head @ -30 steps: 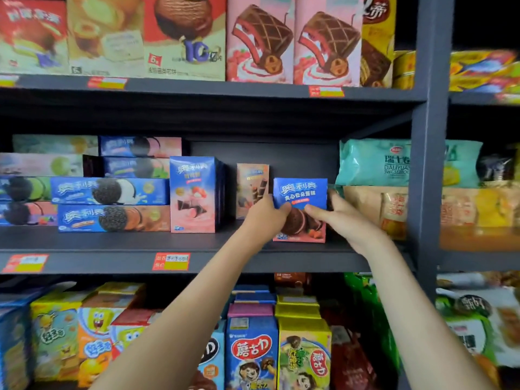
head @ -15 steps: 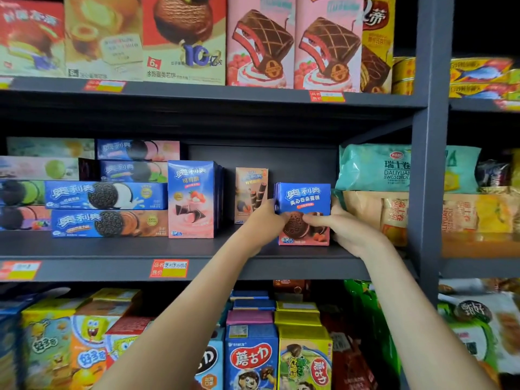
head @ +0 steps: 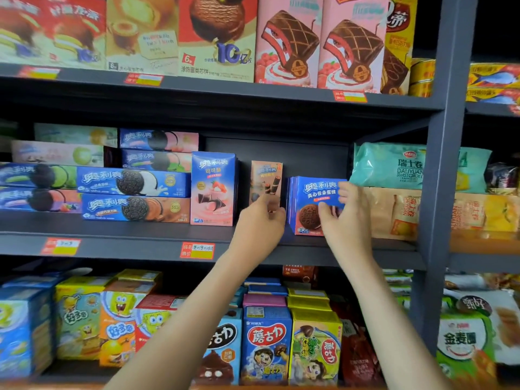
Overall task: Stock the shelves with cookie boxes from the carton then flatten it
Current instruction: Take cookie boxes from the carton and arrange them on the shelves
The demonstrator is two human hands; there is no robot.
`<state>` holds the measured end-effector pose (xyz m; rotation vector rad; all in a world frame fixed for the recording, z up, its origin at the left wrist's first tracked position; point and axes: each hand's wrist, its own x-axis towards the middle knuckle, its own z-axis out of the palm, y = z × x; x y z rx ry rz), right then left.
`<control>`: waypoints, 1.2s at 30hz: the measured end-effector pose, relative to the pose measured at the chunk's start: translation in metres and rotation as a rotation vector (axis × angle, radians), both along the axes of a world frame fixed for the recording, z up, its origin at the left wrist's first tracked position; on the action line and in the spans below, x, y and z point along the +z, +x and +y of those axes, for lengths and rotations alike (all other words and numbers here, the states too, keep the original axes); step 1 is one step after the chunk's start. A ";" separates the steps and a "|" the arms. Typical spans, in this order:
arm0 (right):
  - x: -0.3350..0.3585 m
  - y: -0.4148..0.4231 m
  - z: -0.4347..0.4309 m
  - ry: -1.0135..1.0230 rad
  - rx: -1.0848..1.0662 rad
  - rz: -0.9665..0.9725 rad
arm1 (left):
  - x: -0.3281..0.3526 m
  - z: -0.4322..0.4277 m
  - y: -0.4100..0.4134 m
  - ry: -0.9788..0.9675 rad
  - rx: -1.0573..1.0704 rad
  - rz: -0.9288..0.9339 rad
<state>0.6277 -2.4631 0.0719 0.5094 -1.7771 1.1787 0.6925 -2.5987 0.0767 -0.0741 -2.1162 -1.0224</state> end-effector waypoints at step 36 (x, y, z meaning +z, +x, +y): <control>-0.696 0.238 -0.231 1.414 1.373 -0.757 | -0.688 -0.072 0.332 1.115 1.297 -0.877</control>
